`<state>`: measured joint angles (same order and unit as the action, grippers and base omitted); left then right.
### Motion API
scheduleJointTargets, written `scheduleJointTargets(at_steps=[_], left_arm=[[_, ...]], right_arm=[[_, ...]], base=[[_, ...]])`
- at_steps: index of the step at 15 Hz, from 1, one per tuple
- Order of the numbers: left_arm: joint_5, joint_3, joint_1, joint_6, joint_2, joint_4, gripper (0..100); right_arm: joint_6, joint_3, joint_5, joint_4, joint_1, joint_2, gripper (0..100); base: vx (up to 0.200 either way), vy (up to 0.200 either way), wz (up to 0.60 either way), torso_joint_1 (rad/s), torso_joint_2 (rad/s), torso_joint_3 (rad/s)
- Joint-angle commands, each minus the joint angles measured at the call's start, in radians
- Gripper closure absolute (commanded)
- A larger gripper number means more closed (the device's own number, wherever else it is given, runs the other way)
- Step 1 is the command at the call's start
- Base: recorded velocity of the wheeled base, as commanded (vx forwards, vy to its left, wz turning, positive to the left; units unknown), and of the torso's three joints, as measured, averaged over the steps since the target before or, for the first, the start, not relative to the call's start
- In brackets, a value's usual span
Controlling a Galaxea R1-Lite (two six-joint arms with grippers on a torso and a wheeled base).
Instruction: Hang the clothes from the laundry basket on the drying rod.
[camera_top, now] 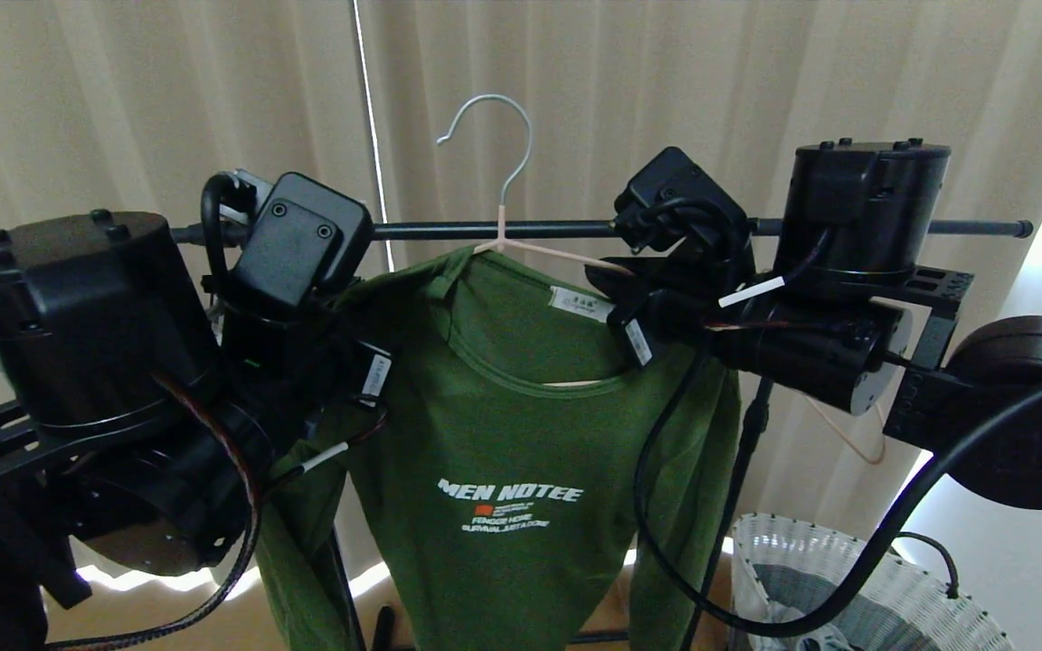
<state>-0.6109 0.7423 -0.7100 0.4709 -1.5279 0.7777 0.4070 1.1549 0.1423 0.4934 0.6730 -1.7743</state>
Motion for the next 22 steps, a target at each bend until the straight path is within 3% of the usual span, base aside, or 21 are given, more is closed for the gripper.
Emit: scheduleJointTargets(at_steps=[1,7,8,11,15,16,18,22], left_arm=[[0.0,-0.011,0.0,0.002,-0.002,0.002,100],[0.019,-0.034,-0.003,-0.006,0.011,0.0,100],[0.04,-0.043,-0.026,-0.006,0.028,-0.001,0],[0.059,-0.044,-0.068,-0.001,0.04,-0.005,0],[0.276,-0.141,-0.074,-0.005,0.126,0.003,0],[0.296,-0.164,-0.072,-0.005,0.143,0.003,0],[0.299,-0.236,-0.055,-0.008,0.184,0.005,0],[0.304,-0.342,0.084,-0.003,0.195,0.006,0]], right_arm=[[-0.001,-0.003,0.002,0.005,0.0,0.006,100],[-0.002,-0.077,0.019,0.011,-0.003,0.064,100],[-0.002,-0.09,0.02,0.013,-0.004,0.078,100],[-0.002,-0.103,0.023,0.013,-0.009,0.095,100],[-0.002,-0.169,0.06,0.011,-0.069,0.153,100],[-0.002,-0.181,0.06,0.011,-0.082,0.165,100],[-0.002,-0.225,0.06,0.013,-0.118,0.216,100],[-0.007,-0.274,0.048,0.014,-0.127,0.286,100]], base=[[0.0,0.0,0.0,0.0,0.0,0.0],[0.0,0.0,0.0,0.0,0.0,0.0],[0.0,0.0,0.0,0.0,0.0,0.0],[0.0,0.0,0.0,0.0,0.0,0.0],[0.0,0.0,0.0,0.0,0.0,0.0],[0.0,0.0,0.0,0.0,0.0,0.0],[0.0,0.0,0.0,0.0,0.0,0.0],[0.0,0.0,0.0,0.0,0.0,0.0]])
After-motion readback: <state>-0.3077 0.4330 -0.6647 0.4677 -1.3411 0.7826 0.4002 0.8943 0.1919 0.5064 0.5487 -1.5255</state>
